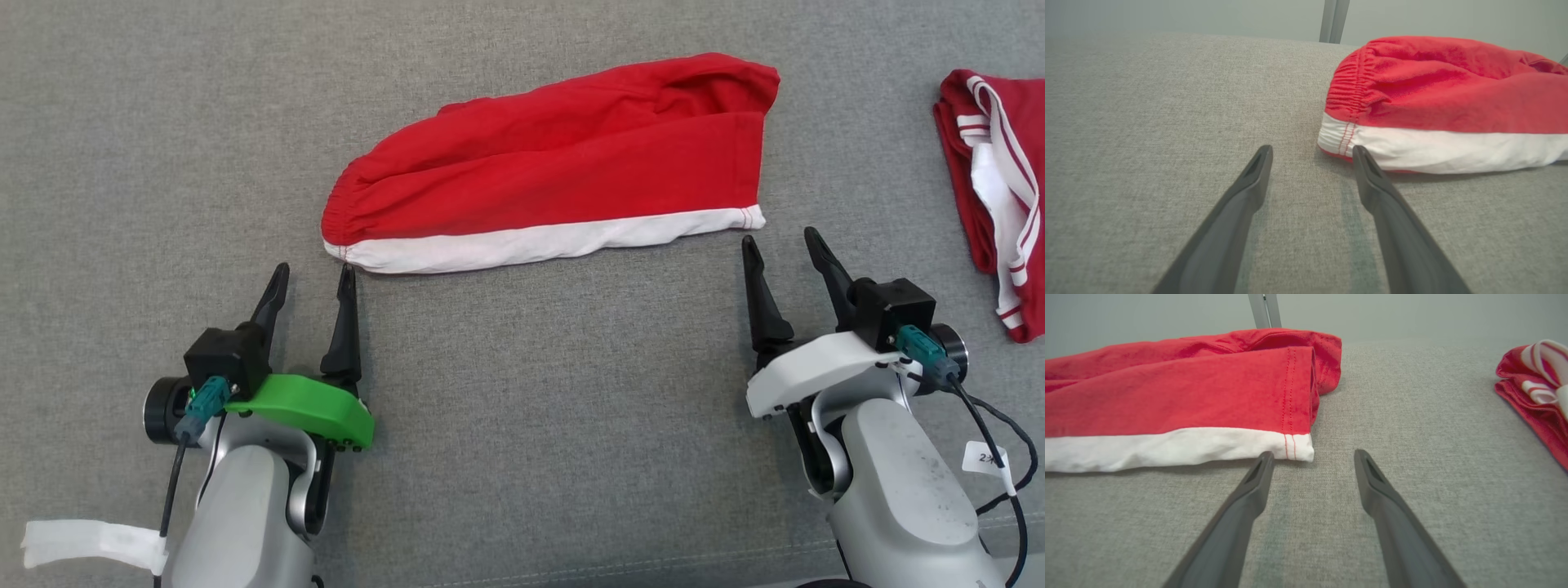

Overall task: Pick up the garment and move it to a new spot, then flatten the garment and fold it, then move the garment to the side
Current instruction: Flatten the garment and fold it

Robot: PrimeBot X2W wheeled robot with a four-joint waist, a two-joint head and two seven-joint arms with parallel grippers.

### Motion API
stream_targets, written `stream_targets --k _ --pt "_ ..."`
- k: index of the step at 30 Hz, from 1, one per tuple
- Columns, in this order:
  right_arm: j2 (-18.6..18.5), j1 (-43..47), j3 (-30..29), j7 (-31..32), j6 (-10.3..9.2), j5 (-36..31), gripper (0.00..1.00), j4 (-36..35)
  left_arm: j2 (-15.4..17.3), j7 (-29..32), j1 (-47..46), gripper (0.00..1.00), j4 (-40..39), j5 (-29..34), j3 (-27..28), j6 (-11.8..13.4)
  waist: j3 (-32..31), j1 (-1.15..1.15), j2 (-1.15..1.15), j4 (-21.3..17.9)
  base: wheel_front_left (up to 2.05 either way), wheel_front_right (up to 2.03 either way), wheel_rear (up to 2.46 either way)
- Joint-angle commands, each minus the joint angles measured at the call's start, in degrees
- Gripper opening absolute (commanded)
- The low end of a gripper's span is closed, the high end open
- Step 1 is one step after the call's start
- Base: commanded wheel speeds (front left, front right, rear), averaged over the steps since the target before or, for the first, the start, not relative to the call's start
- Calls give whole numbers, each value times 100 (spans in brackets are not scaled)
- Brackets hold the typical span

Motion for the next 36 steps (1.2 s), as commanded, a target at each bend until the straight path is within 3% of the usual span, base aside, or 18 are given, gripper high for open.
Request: stream_targets --k 1,17,18,20,34,36 --pt "-9 -84 18 -16 -10 59 100 16 20 -15 -138 100 22 -19 -12 -27 81 0 0 -8 0 0 0" --pt "-8 -295 168 -16 -10 127 100 87 20 -15 -446 100 114 78 -85 -193 281 0 0 -115 0 0 0" --pt "-8 -292 172 -16 -9 123 100 89 20 -15 -429 63 99 83 -98 -196 276 0 0 -113 0 0 0" --pt "-8 -287 189 -16 -9 117 100 98 20 -15 -393 0 60 99 -124 -208 260 0 0 -106 0 0 0" --pt "-10 -295 334 -16 -10 162 100 87 20 -15 -255 0 -49 102 -116 -243 222 0 0 -9 0 0 0" --pt "-10 -333 388 -16 -9 175 84 159 20 -15 -266 0 -54 103 -120 -247 231 0 0 -2 0 0 0"
